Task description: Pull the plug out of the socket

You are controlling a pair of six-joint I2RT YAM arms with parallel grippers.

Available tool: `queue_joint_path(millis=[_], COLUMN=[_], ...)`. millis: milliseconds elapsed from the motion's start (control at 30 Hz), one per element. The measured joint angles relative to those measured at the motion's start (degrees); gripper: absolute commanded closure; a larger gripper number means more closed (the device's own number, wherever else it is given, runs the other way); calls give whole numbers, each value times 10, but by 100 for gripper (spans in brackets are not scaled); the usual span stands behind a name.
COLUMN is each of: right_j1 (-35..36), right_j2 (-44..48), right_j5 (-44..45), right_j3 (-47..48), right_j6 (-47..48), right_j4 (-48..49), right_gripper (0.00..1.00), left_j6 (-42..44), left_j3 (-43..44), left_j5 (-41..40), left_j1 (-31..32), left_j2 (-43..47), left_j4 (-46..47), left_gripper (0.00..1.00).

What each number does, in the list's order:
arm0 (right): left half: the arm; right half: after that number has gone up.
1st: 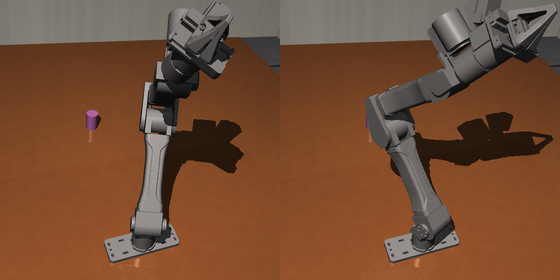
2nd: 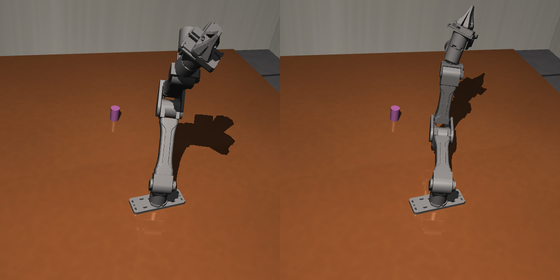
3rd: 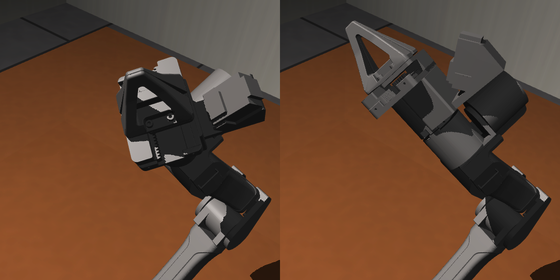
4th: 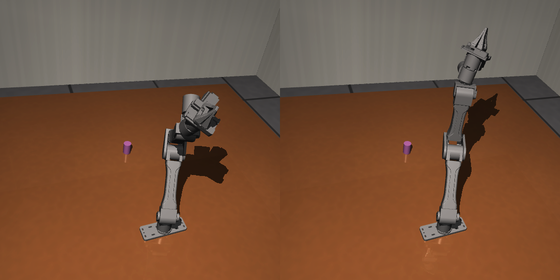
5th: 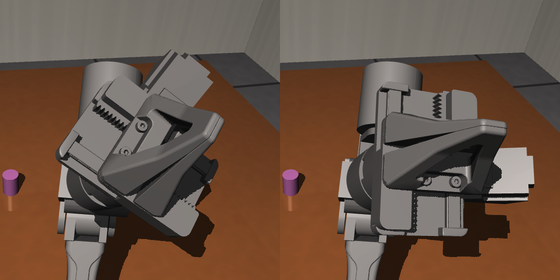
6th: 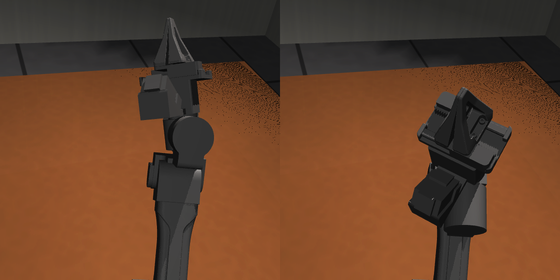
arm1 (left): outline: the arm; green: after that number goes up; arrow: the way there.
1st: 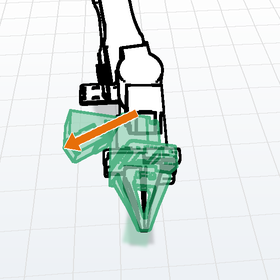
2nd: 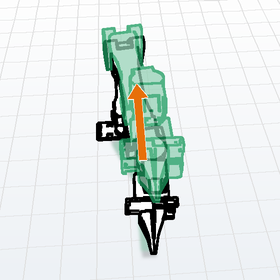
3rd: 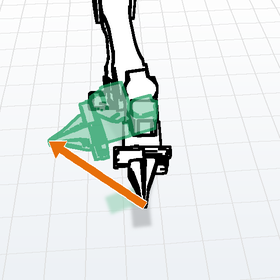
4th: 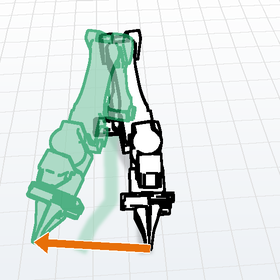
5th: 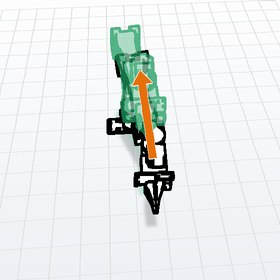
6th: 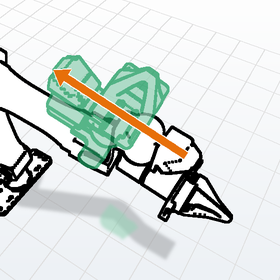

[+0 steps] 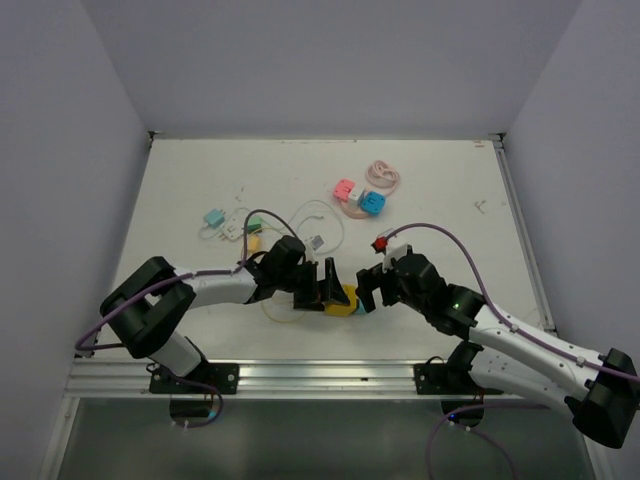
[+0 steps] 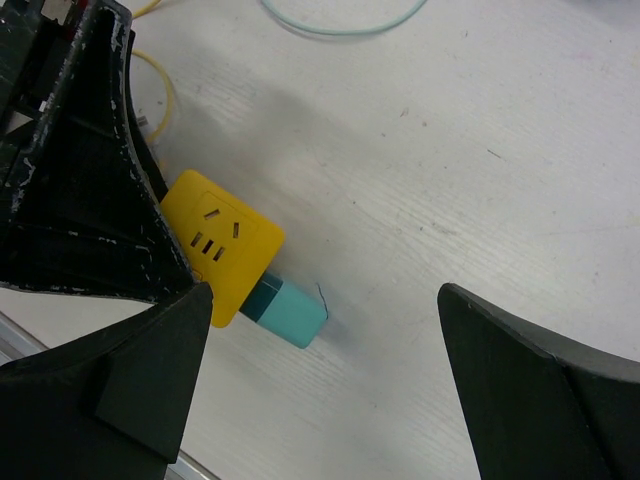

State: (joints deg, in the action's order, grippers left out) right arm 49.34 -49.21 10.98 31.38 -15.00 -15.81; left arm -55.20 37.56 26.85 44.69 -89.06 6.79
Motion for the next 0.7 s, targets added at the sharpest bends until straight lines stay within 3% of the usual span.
queue_joint_path(millis=[300,700], right_j1=[-3,-7], right_j2=[0,-38], right_j5=[-7,-77], right_j3=[-8,-8], right_j6=[-2,-3], right_j4=[3,23], right_gripper=[1,3], left_j6=[-14,-8], left_j3=[-8,-50], left_j5=[5,5], left_j1=[1,-16], left_j2=[-5,37], left_j4=[43,72], left_gripper=[34,99])
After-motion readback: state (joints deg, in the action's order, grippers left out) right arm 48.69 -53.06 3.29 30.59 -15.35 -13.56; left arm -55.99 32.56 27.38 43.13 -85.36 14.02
